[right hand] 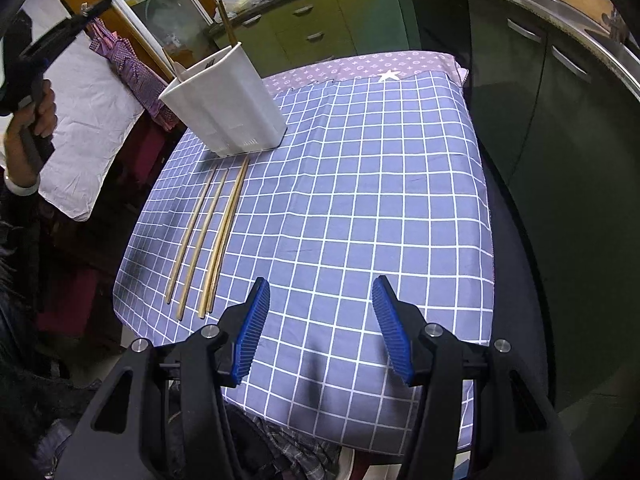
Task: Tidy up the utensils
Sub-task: 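Carry the chopstick over the white holder and drop it in with the left tool, then move both tools back down to the remaining chopsticks on the cloth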
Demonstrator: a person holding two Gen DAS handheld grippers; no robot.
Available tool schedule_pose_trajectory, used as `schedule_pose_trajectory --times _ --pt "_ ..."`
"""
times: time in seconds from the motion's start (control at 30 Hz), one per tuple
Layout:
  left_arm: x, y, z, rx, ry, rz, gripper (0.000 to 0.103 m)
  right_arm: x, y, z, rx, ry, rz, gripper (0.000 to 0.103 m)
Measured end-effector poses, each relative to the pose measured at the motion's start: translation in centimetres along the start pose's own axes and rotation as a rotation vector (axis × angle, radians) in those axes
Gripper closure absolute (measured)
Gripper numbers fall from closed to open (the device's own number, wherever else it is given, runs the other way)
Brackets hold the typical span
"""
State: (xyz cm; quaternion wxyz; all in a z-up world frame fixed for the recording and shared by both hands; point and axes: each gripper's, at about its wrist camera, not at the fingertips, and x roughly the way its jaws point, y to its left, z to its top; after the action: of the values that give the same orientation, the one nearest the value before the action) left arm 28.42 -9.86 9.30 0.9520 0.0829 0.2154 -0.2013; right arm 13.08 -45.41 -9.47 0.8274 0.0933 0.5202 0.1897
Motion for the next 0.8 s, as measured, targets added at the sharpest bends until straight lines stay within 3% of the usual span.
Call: schedule_pose_trajectory --times 0.3,0.33,0.4,0.5,0.57,0.8 --pt "4.2 1.8 -3.6 -0.076 0.155 0.02 0.095 1.1 1.7 0.7 -0.04 0.032 -0.007 0.049" --pt "4.1 1.8 -3.7 -0.078 0.167 0.018 0.088 1.2 2.0 0.9 -0.049 0.038 -0.01 0.049" --pt "3.5 1.6 -3.9 -0.078 0.18 0.031 0.065 1.4 2.4 1.3 -0.059 0.047 -0.016 0.049" --pt "2.1 1.1 -4.8 -0.094 0.234 0.041 0.063 2.1 2.7 2.3 -0.061 0.071 -0.02 0.049" --pt "1.4 0.9 -6.0 -0.126 0.295 0.037 0.063 2.8 2.9 3.2 -0.055 0.092 -0.022 0.049" --pt "3.6 -0.1 -16.4 -0.312 0.675 -0.057 0.064 6.0 5.1 6.0 -0.064 0.152 -0.029 0.049"
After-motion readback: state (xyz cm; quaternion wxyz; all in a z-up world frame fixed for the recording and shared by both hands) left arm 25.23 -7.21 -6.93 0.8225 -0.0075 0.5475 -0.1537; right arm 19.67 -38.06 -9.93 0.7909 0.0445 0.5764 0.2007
